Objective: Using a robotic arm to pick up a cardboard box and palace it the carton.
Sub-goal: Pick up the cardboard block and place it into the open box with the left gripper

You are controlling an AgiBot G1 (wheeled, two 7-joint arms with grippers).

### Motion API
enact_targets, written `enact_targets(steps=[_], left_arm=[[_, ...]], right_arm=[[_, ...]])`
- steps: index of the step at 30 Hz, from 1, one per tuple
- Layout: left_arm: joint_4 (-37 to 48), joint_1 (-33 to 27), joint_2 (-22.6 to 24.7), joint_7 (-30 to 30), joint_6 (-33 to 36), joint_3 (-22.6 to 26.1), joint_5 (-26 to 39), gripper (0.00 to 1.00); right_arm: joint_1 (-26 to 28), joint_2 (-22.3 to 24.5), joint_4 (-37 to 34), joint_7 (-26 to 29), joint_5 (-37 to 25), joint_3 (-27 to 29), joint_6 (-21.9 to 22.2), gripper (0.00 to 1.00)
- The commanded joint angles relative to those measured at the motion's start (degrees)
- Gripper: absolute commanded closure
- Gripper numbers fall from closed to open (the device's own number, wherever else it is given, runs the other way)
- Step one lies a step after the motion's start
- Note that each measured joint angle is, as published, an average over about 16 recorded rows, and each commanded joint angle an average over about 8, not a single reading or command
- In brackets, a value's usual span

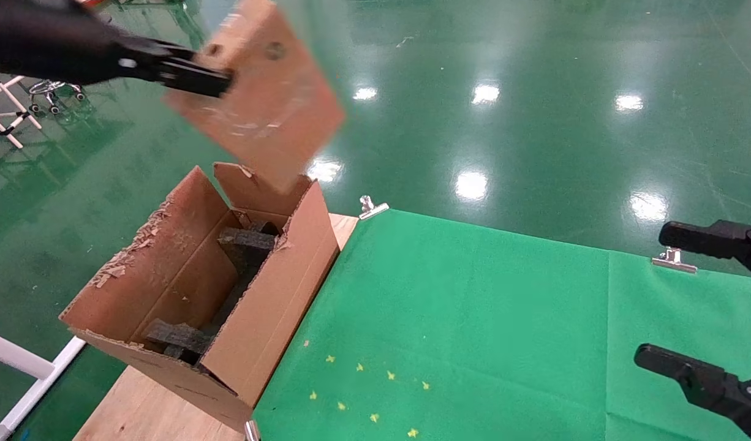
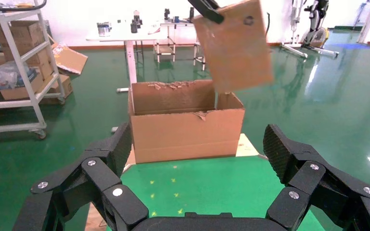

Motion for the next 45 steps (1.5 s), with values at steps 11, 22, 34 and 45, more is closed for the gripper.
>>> enact_targets(steps=[11,22,34,45], left_arm=[[19.9,-1.8,-2.4,11.6,-5.3,2.6,7.6,1.0],[32.3,1.0,-2.0,17.9,-13.3,2.2,7.4,1.0],[38.4,6.3,-0.9,19.5,-22.8,0.6,5.1,1.0],[39.5,8.6,-0.6,20.2,-19.8,0.5,5.0,1.0]], right_arm=[[0.0,0.0,0.0,0.0,0.0,0.0,0.0,0.0],[0.0,0.0,0.0,0.0,0.0,0.0,0.0,0.0],[0.0,0.0,0.0,0.0,0.0,0.0,0.0,0.0],[0.0,0.0,0.0,0.0,0.0,0.0,0.0,0.0]])
